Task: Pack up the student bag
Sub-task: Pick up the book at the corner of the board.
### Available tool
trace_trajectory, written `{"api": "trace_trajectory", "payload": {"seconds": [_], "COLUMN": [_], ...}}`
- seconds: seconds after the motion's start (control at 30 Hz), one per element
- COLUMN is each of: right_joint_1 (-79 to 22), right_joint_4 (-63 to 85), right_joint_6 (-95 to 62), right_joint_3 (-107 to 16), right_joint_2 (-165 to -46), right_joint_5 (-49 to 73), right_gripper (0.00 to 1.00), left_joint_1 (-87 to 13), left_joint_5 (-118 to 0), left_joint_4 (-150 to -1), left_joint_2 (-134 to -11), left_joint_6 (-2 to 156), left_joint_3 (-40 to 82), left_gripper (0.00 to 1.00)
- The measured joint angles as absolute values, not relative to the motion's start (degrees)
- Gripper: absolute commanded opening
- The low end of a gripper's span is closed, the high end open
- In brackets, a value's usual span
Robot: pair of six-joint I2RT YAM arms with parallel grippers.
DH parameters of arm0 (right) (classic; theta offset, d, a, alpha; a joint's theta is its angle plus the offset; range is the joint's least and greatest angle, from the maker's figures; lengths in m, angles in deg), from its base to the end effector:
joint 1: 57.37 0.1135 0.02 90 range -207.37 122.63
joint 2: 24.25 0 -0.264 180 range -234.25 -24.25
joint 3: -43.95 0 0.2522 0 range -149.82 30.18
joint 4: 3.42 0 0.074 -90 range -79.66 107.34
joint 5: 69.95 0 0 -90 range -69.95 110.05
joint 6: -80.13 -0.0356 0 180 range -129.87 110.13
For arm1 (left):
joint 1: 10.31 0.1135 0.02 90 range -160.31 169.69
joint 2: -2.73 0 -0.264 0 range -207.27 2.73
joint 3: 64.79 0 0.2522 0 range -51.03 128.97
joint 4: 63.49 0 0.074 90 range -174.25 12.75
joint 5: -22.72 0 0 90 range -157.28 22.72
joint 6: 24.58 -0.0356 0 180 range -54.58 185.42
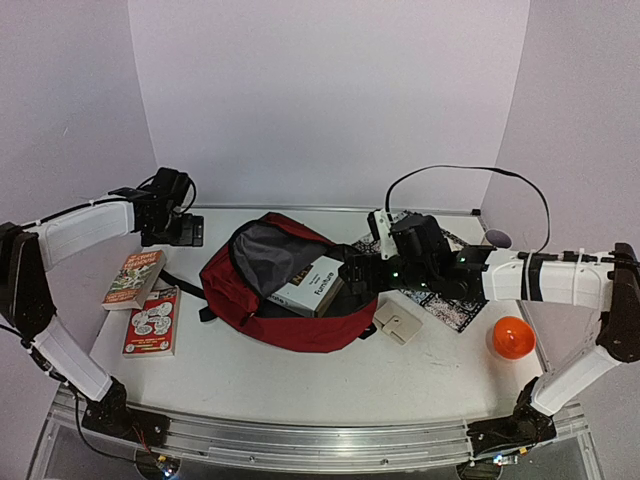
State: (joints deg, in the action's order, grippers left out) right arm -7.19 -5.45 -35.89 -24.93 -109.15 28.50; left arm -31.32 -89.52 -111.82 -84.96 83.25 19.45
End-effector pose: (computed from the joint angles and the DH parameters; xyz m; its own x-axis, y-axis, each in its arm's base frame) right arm 0.2249 0.2616 0.2805 -0.4323 0.1591 -0.8876 -0.5327 0.7491 0.3937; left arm 0.3103 -0.1048 0.2781 -0.7329 -0.0221 -0.6800 -0.1167 0.9887 0.0936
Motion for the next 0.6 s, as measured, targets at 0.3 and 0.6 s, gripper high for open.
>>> {"api": "trace_trajectory", "payload": {"seconds": [0.3, 0.6], "right_joint_1": [-7.17, -7.20], "right_joint_4": [-5.12, -5.02], "right_joint_6": [-35.14, -35.12], "right_joint_3": [-24.82, -24.32], "right_joint_2": [-107.79, -106.13], "right_joint_5": [29.46, 30.65], "right_gripper": [0.98, 0.98], "left_joint_1": [-22.46, -21.62], "left_joint_5": [-99.89, -104.60], "left_joint_4": [-115.15, -119.91], "left_joint_2": [-96.08, -110.08], "left_joint_6": [80.56, 80.43], "left_joint_3": [19.50, 22.59], "left_gripper": [0.99, 0.96]}}
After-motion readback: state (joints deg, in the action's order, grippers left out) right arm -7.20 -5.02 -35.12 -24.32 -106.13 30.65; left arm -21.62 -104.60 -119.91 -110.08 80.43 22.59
